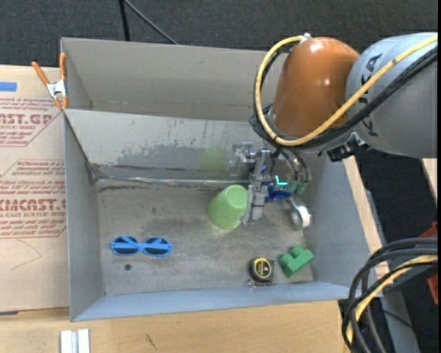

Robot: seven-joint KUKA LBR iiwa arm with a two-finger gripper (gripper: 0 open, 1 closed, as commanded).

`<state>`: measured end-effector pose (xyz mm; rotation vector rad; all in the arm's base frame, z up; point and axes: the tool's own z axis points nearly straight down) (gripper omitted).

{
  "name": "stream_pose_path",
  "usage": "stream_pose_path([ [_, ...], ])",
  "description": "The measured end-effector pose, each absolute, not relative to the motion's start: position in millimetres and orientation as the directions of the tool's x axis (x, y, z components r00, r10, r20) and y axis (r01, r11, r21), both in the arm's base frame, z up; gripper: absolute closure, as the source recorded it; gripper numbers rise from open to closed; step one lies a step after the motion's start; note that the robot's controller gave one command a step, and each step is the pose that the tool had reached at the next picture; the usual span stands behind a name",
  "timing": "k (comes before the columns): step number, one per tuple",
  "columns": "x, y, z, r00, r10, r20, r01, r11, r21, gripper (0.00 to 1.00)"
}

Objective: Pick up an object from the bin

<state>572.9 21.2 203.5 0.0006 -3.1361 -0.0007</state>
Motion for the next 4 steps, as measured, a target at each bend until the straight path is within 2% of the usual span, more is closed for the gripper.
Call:
stream_pose_path([
  [1,561.9,-15,104,-0.994,0.107,-0.028,0.106,0.994,0.008,0.0],
  [3,570.3,0,97,-0.981,0.188,-0.039,0.188,0.982,0.007,0.0],
  [4,573.4,1,100,-0.981,0.188,-0.049,0.188,0.982,0.008,1.0],
])
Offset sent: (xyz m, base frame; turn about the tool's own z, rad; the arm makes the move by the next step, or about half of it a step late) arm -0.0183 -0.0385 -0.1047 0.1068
